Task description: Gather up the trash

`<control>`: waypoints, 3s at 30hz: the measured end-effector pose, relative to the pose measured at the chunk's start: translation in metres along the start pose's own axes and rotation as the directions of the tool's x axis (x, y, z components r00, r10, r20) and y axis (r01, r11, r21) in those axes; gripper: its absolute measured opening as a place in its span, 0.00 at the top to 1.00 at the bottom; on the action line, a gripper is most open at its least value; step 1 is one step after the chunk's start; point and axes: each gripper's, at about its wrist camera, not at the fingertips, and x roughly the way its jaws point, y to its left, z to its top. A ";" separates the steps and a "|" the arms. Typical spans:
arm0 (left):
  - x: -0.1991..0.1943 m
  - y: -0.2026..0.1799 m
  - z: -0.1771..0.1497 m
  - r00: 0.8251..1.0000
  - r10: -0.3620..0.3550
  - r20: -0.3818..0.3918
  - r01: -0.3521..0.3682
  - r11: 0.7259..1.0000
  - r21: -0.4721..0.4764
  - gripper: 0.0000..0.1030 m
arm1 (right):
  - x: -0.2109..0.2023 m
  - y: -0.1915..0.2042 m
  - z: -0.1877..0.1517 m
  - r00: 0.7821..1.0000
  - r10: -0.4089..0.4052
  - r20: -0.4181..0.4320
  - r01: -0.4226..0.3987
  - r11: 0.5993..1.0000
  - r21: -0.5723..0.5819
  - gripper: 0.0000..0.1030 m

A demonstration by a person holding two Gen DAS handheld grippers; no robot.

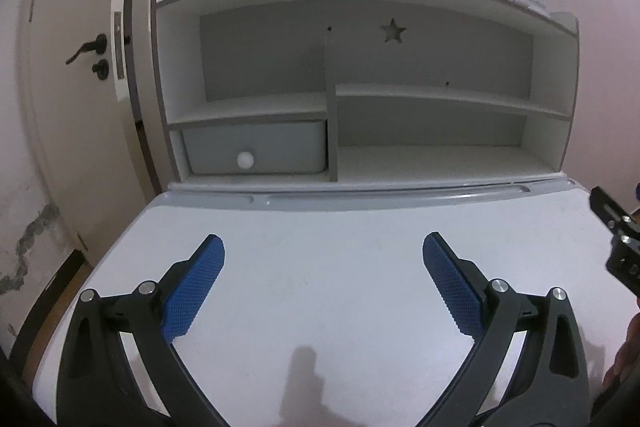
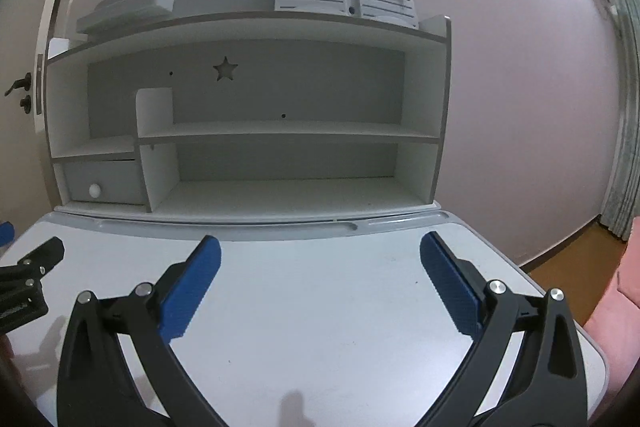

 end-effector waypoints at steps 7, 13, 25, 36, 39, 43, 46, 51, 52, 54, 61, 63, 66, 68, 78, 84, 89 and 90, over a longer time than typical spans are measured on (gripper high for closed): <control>-0.002 -0.006 0.001 1.000 -0.007 0.009 0.007 1.000 0.025 0.06 | 0.003 0.012 0.001 0.999 -0.021 -0.042 0.019 0.999 -0.048 0.06; -0.002 -0.003 0.001 1.000 -0.014 0.013 0.014 1.000 0.014 0.06 | 0.003 0.009 0.002 0.999 -0.008 -0.046 0.006 1.000 -0.029 0.06; -0.003 -0.004 0.001 1.000 -0.009 0.014 0.009 1.000 0.011 0.06 | 0.004 0.006 0.002 0.999 0.010 -0.050 -0.011 1.000 -0.019 0.06; -0.007 -0.007 0.000 1.000 -0.008 0.023 0.008 1.000 0.025 0.06 | 0.002 0.007 0.002 0.999 0.000 -0.040 -0.001 1.000 -0.021 0.06; -0.008 -0.009 0.000 1.000 -0.008 0.029 0.008 0.999 0.031 0.06 | 0.001 0.009 0.002 0.999 -0.002 -0.035 0.001 1.000 -0.030 0.06; -0.008 -0.007 0.000 1.000 -0.011 0.027 0.010 1.000 0.025 0.06 | 0.002 0.008 0.003 0.999 -0.002 -0.040 0.001 1.000 -0.025 0.06; -0.007 -0.006 0.000 1.000 -0.013 0.022 0.013 1.000 0.019 0.06 | 0.002 0.005 0.002 0.999 0.001 -0.043 -0.002 1.000 -0.013 0.06; -0.006 -0.005 0.000 1.000 -0.009 0.019 0.008 1.000 0.013 0.06 | 0.003 0.002 0.002 0.998 0.009 -0.054 -0.009 1.000 0.001 0.06; -0.006 -0.005 0.000 1.000 -0.007 0.021 0.007 1.000 0.012 0.06 | 0.003 0.002 0.002 0.999 0.009 -0.054 -0.009 1.000 0.001 0.06; -0.007 -0.006 0.000 1.000 -0.005 0.024 0.005 1.000 0.014 0.06 | 0.003 0.002 0.002 0.999 0.010 -0.053 -0.010 1.000 0.000 0.06; -0.007 -0.007 -0.001 1.000 -0.003 0.021 0.002 1.000 0.019 0.06 | 0.004 0.004 0.002 0.999 0.015 -0.048 -0.016 1.000 -0.009 0.06; -0.007 -0.007 -0.001 1.000 -0.003 0.019 0.003 1.000 0.018 0.06 | 0.004 0.005 0.002 0.999 0.014 -0.047 -0.015 1.000 -0.013 0.06; -0.007 -0.006 0.000 1.000 -0.005 0.016 0.004 1.000 0.016 0.06 | 0.003 0.007 0.002 0.999 0.010 -0.046 -0.011 1.000 -0.015 0.06; -0.006 -0.006 0.000 1.000 -0.006 0.015 0.005 1.000 0.015 0.06 | 0.003 0.007 0.002 0.999 0.010 -0.047 -0.011 1.000 -0.015 0.06; -0.005 -0.006 0.000 1.000 -0.007 0.014 0.007 1.000 0.010 0.06 | 0.003 0.007 0.001 0.999 0.010 -0.046 -0.011 1.000 -0.017 0.06; -0.005 -0.006 0.000 1.000 -0.006 0.014 0.006 1.000 0.009 0.06 | 0.002 0.007 0.002 0.999 0.012 -0.046 -0.013 1.000 -0.018 0.06; -0.005 -0.006 0.000 1.000 -0.007 0.013 0.007 1.000 0.008 0.06 | 0.002 0.007 0.002 0.999 0.011 -0.046 -0.012 1.000 -0.018 0.06; -0.005 -0.006 0.000 1.000 -0.007 0.013 0.007 1.000 0.009 0.06 | 0.002 0.007 0.002 0.999 0.011 -0.046 -0.012 1.000 -0.018 0.06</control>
